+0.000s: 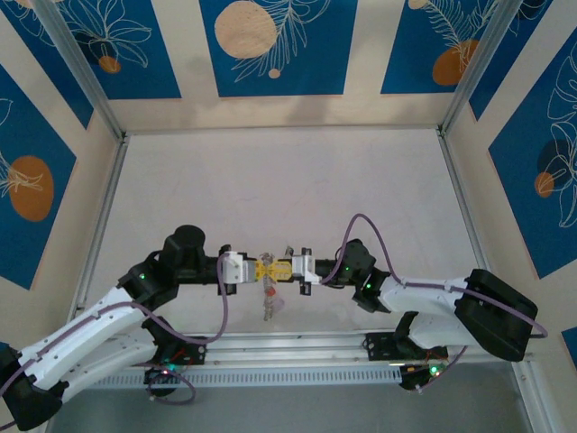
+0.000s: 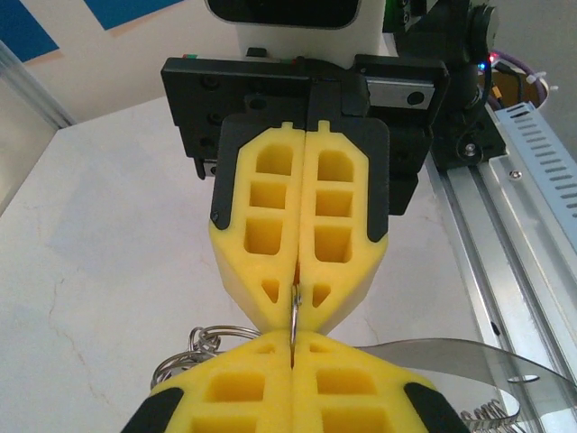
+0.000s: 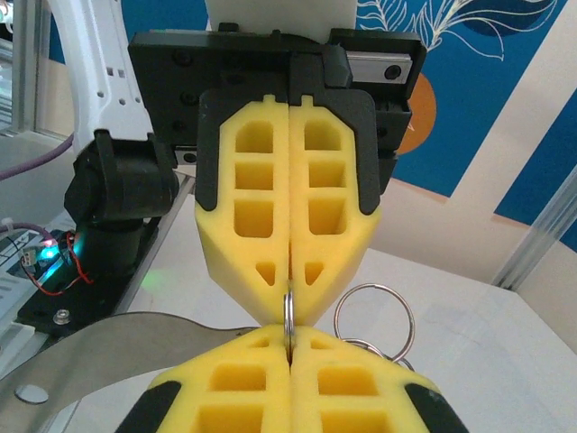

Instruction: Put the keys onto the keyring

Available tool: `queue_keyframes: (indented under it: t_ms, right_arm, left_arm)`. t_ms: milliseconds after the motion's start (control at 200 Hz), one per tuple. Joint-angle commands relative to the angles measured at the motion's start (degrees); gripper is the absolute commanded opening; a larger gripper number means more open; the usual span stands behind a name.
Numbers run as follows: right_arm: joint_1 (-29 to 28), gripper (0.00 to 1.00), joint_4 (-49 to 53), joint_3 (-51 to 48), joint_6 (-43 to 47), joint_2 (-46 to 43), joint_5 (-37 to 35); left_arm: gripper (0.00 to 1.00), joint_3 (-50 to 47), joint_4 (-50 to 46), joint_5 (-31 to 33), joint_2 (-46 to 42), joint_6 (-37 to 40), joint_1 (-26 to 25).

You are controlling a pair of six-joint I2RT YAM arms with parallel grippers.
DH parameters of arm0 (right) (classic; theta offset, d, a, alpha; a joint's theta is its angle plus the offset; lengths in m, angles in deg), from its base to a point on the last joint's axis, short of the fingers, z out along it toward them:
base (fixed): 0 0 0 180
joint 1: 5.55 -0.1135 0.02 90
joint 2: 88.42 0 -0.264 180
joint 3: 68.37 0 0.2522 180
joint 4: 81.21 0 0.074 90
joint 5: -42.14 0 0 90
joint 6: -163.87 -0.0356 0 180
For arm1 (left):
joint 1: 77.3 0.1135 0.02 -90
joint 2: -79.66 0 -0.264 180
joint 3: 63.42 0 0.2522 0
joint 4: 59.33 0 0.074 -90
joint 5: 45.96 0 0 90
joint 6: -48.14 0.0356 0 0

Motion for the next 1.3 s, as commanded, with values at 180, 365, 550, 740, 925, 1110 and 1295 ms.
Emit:
queue_keyframes:
  t_ms: [180,365,550,740,925,1110,1295]
  right_arm:
    - [-0.62,0.37,2.98,0.60,7.18,-0.55,-5.48]
    - [-0.45,0.42,7.82,0.28,10.57,-1.38,-5.16]
    - [1.28,0.43,7.87,-0.30,10.76,-1.90,-3.61]
    - [3.25,0.37,7.21,-0.88,9.13,-3.53,0.18]
    - [2.46,0.29,9.67,1.46,11.18,-4.55,2.77]
    - [2.16,0.35,9.18,2.99,12.64,-2.09,3.97]
    - [2.11,0.27,9.40,3.62,12.12,-1.47,5.49]
  left_arm:
    - [0.00,0.92,-5.01,5.38,-2.03,14.23,-0.81]
    - [0.00,-0.80,-4.04,10.75,-4.50,24.60,-0.87]
    - [0.00,-0.65,-4.44,12.53,-4.82,30.56,-0.91]
    - [0.00,-2.99,0.20,11.09,-7.81,31.38,-0.88]
    - [0.00,-2.88,-1.09,9.72,-7.89,31.98,-0.86]
    - [0.00,-3.90,-0.03,8.83,-8.22,33.08,-0.85]
    - [0.00,-5.00,3.17,7.66,-9.07,31.09,-0.87]
